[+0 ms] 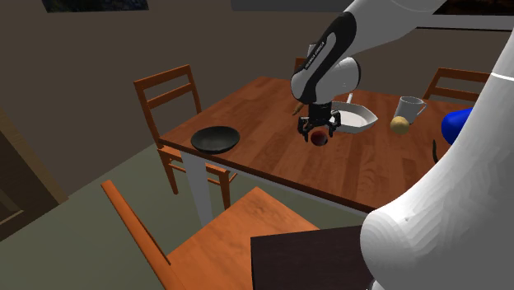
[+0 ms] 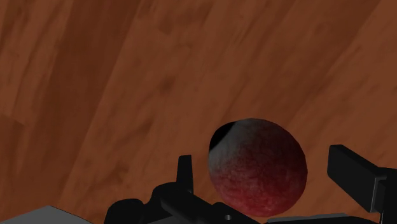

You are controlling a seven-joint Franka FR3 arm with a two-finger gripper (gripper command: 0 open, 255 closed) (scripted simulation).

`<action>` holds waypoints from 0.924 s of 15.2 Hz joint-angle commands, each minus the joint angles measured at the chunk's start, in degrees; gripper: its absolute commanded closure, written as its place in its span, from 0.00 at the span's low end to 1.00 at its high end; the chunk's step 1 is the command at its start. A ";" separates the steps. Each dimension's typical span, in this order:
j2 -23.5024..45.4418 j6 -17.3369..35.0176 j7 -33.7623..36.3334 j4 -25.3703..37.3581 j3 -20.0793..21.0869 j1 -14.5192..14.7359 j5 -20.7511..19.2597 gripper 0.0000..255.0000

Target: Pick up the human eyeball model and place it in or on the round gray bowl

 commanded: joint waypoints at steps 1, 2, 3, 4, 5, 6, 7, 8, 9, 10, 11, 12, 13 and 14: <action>0.03 0.01 0.00 0.02 0.00 0.00 0.00 0.00; 0.03 0.01 0.00 0.02 0.00 0.00 0.00 0.00; 0.02 0.01 0.00 0.01 0.00 0.00 0.00 0.00; 0.02 0.01 0.00 0.01 0.00 0.00 0.00 1.00; 0.02 0.01 0.00 0.01 0.00 0.00 0.00 1.00; 0.01 0.01 0.00 0.00 0.00 0.00 0.00 1.00; 0.01 0.01 0.00 0.01 0.00 0.00 0.00 1.00; 0.01 0.01 0.00 0.01 0.00 0.00 0.00 1.00; 0.01 0.01 0.00 0.01 0.00 0.00 0.00 1.00; 0.01 0.01 0.00 0.01 0.00 0.00 0.00 1.00; 0.01 0.01 0.00 0.01 0.00 0.00 0.00 1.00; 0.01 0.01 0.00 0.00 0.00 0.00 0.00 1.00; 0.03 0.01 0.00 0.02 0.00 0.00 0.00 1.00; -0.54 -0.70 -0.23 0.19 0.04 0.00 0.21 1.00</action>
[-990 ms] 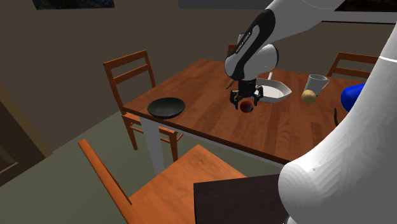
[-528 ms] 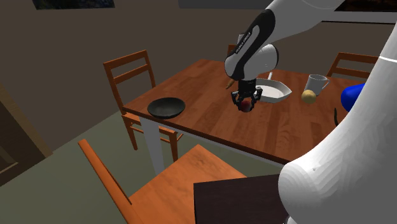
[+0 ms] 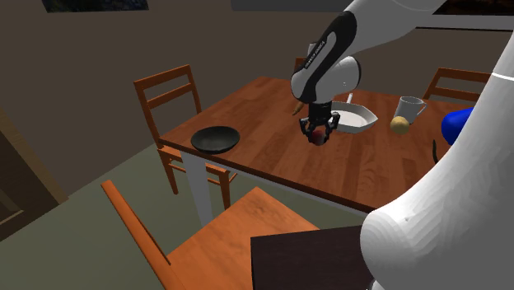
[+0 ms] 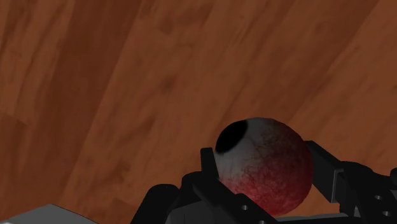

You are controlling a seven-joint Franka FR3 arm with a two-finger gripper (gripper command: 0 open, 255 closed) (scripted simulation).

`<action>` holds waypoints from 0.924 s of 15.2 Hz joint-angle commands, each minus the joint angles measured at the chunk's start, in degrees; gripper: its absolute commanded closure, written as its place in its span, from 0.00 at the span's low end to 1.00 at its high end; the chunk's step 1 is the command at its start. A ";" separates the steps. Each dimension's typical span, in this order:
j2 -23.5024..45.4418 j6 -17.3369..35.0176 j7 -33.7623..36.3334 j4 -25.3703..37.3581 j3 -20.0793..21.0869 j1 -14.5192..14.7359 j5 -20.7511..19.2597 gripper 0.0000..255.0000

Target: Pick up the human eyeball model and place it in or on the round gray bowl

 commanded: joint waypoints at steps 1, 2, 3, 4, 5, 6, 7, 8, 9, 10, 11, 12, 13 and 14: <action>-0.86 -1.14 -0.33 0.31 0.08 0.01 0.32 1.00; -1.39 -1.86 -0.55 0.51 0.12 0.02 0.52 1.00; -1.92 -2.59 -0.76 0.73 0.15 0.02 0.71 1.00; -2.43 -3.32 -0.96 0.96 0.18 0.03 0.89 1.00; -2.93 -4.05 -1.16 1.20 0.21 0.04 1.07 1.00; -3.42 -4.79 -1.36 1.46 0.24 0.05 1.24 1.00; -3.90 -5.52 -1.55 1.72 0.26 0.06 1.41 1.00; -4.37 -6.26 -1.74 2.01 0.28 0.07 1.57 1.00; -4.83 -7.00 -1.92 2.30 0.30 0.08 1.73 1.00; -5.28 -7.74 -2.10 2.61 0.32 0.10 1.88 1.00; -5.71 -8.48 -2.28 2.92 0.34 0.11 2.02 1.00; -6.13 -9.22 -2.45 3.26 0.35 0.13 2.16 1.00; -6.54 -9.97 -2.62 3.60 0.37 0.14 2.30 1.00; -6.94 -10.71 -2.78 3.96 0.38 0.16 2.43 1.00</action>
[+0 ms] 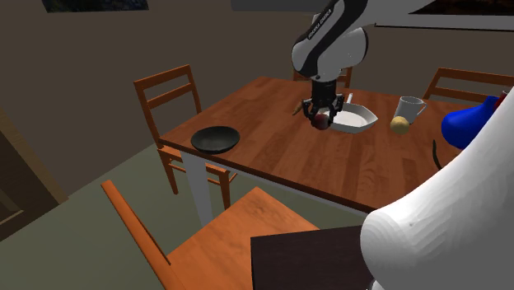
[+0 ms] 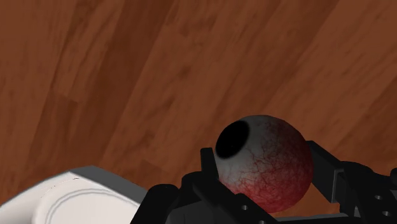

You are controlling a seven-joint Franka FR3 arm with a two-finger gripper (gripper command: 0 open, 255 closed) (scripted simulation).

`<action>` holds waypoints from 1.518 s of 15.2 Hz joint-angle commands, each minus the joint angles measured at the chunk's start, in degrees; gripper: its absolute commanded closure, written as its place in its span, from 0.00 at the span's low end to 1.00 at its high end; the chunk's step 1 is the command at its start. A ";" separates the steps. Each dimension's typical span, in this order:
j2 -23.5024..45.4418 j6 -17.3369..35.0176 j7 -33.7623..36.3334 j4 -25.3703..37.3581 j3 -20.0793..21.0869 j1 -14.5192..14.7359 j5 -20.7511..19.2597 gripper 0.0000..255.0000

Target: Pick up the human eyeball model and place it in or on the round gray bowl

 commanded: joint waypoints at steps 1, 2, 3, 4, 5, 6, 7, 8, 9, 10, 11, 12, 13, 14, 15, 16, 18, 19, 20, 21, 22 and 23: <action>-0.58 -1.73 -0.32 1.14 0.06 0.06 0.28 1.00; -0.96 -2.48 -0.47 1.52 0.07 0.08 0.40 1.00; -1.32 -3.22 -0.63 1.92 0.08 0.09 0.52 1.00; -1.67 -3.97 -0.78 2.32 0.09 0.11 0.63 1.00; -2.01 -4.72 -0.93 2.74 0.10 0.12 0.74 1.00; -2.34 -5.46 -1.08 3.17 0.11 0.14 0.85 1.00; -2.65 -6.21 -1.22 3.61 0.12 0.15 0.95 1.00; -2.87 -6.75 -1.32 3.94 0.12 0.16 1.02 1.00; -2.76 -7.03 0.09 4.12 0.89 0.84 1.03 1.00; -2.59 -7.33 1.49 4.37 1.65 1.51 1.03 1.00; -2.37 -7.64 2.89 4.69 2.41 2.18 1.04 1.00; -2.09 -7.95 4.28 5.07 3.16 2.86 1.04 1.00; -1.76 -8.28 5.68 5.52 3.90 3.54 1.03 1.00; -1.37 -8.63 7.07 6.04 4.64 4.22 1.02 1.00; -0.93 -8.98 8.45 6.62 5.37 4.89 0.99 1.00; -0.43 -9.35 9.83 7.26 6.10 5.56 0.94 1.00; 0.72 -10.13 12.58 8.75 7.52 6.91 0.80 1.00; 1.38 -10.55 13.95 9.60 8.20 7.60 0.71 1.00; 2.09 -10.98 15.31 10.51 8.87 8.29 0.59 1.00; 2.85 -11.43 16.67 11.49 9.52 8.98 0.45 1.00; 3.67 -11.90 18.02 12.53 10.16 9.69 0.29 1.00; 4.53 -12.39 19.36 13.65 10.79 10.39 0.10 1.00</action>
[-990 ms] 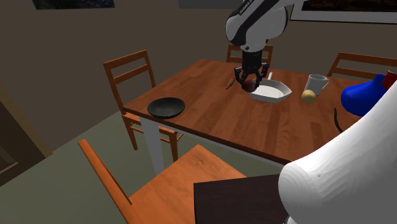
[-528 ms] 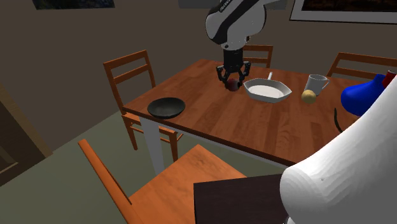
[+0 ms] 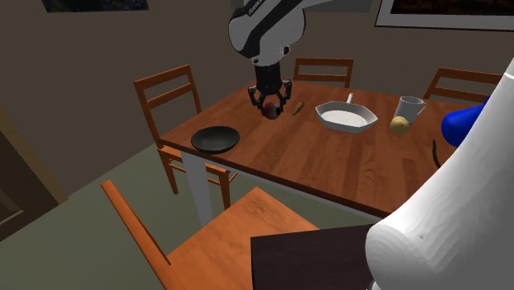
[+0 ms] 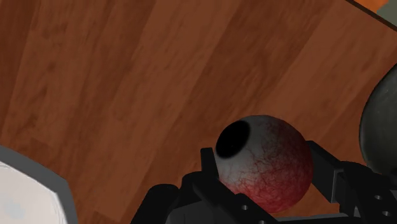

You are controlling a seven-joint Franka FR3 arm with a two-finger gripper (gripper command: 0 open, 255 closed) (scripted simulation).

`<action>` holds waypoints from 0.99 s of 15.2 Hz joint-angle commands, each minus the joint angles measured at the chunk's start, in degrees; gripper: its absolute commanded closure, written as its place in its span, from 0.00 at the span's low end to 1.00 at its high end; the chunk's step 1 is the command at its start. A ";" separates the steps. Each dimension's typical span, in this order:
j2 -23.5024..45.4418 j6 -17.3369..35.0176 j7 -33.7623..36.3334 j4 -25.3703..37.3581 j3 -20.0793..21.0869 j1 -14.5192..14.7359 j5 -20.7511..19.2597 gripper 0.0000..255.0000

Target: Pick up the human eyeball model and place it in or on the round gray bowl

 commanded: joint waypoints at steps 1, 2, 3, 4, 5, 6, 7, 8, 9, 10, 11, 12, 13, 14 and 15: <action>1.90 -0.87 2.93 2.26 1.29 1.49 -0.43 1.00; 2.87 -1.40 4.25 3.51 1.85 2.23 -0.66 1.00; 3.89 -1.97 5.56 4.83 2.40 2.98 -0.91 1.00; 4.96 -2.55 6.86 6.23 2.93 3.75 -1.19 1.00; 6.08 -3.17 8.14 7.71 3.43 4.53 -1.48 1.00; 7.25 -3.82 9.40 9.25 3.91 5.33 -1.80 1.00; 8.47 -4.49 10.65 10.88 4.36 6.15 -2.14 1.00; 9.75 -5.21 11.87 12.59 4.78 6.99 -2.50 1.00; 11.07 -5.95 13.06 14.39 5.16 7.88 -2.87 1.00; 12.44 -6.73 14.23 16.27 5.52 8.78 -3.26 1.00; 13.87 -7.56 15.37 18.25 5.84 9.71 -3.66 1.00; 15.35 -8.42 16.47 20.32 6.13 10.67 -4.07 1.00; 16.89 -9.33 17.54 22.50 6.39 11.67 -4.49 1.00; 18.49 -10.29 18.57 24.80 6.62 12.70 -4.92 1.00; 19.26 -10.76 19.03 25.93 6.70 13.21 -5.12 1.00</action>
